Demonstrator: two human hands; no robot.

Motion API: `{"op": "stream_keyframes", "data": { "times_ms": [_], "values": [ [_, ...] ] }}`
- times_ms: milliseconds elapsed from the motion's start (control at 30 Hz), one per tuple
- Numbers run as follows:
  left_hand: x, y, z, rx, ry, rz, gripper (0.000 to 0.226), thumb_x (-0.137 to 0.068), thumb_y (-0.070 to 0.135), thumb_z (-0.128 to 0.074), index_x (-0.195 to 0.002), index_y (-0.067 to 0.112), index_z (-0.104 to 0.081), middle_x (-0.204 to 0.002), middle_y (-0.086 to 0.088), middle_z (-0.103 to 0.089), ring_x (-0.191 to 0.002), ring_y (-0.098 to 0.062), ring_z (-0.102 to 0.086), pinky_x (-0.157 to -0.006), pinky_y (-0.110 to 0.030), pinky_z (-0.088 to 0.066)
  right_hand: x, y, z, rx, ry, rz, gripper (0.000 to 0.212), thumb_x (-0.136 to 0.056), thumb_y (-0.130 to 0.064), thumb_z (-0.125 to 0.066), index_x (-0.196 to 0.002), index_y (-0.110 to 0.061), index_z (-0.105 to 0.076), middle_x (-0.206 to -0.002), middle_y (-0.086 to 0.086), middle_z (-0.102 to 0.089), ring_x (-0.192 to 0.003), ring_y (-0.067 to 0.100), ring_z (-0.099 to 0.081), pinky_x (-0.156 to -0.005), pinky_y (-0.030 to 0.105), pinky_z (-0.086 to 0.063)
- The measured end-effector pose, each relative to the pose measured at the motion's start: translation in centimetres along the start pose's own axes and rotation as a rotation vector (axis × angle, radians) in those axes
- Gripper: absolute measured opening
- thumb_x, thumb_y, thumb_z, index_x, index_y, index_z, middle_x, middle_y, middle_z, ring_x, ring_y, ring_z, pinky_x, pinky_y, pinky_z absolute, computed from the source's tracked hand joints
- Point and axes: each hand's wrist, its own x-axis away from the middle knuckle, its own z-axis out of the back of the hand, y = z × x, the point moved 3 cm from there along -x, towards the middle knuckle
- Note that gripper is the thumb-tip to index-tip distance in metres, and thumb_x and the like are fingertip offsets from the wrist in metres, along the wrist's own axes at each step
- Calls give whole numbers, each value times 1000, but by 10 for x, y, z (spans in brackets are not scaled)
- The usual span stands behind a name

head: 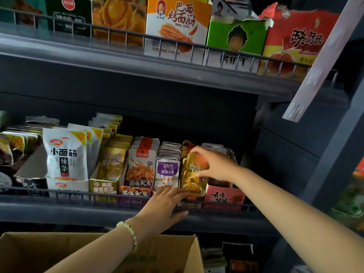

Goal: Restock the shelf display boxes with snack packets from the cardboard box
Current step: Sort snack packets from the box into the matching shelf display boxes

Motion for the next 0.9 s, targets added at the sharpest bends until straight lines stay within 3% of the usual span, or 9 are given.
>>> {"op": "stream_keyframes", "data": {
  "times_ms": [100,267,433,533,633,700,767,900],
  "values": [
    [2,1,1,6,20,-3,59,-97,53,-39,-150,35,-21,-154,13,-25,-145,-11,-16,-119,-29,-4,-5,-5,-13,179,8,63,75,-80,-40,-73,-143,-35,-34,-135,-6,-40,-123,19,-43,-99,34,-42],
    [7,4,1,38,86,-28,57,-98,49,-40,-149,31,-22,-155,12,-25,-145,-10,-13,-110,-18,5,3,-6,-32,354,2,60,83,-90,-43,-60,-153,-33,-8,-150,0,-20,-139,22,-17,-114,37,-18],
    [29,5,9,147,125,4,59,-98,47,-42,-150,35,-16,-156,15,-21,-145,-6,-11,-113,-19,-1,12,-13,-31,407,-38,35,84,-95,-44,-50,-153,-26,8,-161,0,1,-148,21,5,-118,39,3],
    [60,2,17,197,125,36,60,-98,46,-44,-150,35,-17,-155,17,-23,-144,-4,-16,-110,-17,-5,33,-33,-20,321,83,64,75,-96,-45,-47,-154,-27,-3,-161,-3,-1,-148,17,3,-118,37,1],
    [100,-17,9,254,99,104,58,-96,46,-47,-148,36,-23,-152,14,-31,-141,-5,-25,-114,-25,-20,65,-62,-29,-31,147,65,55,-96,-44,-47,-147,-30,-33,-152,-10,-30,-141,11,-25,-115,33,-20],
    [130,-27,-4,277,50,169,57,-96,46,-47,-147,36,-24,-152,11,-34,-141,-7,-28,-114,-28,-27,90,-76,-60,-316,-34,-9,42,-95,-42,-50,-136,-33,-49,-136,-17,-48,-128,6,-43,-107,29,-35],
    [159,-36,-27,270,-84,231,58,-96,46,-46,-149,33,-23,-154,8,-32,-143,-10,-25,-115,-29,-25,115,-89,-104,-458,-288,-44,37,-95,-40,-53,-132,-34,-52,-129,-18,-54,-120,3,-50,-100,25,-42],
    [197,-63,-74,265,-372,318,59,-94,49,-47,-147,26,-32,-150,2,-37,-135,-15,-39,-111,-31,-34,140,-107,-175,-377,-569,-17,50,-95,-41,-53,-142,-31,-40,-149,-10,-37,-134,9,-37,-104,23,-34]
  ]
}}
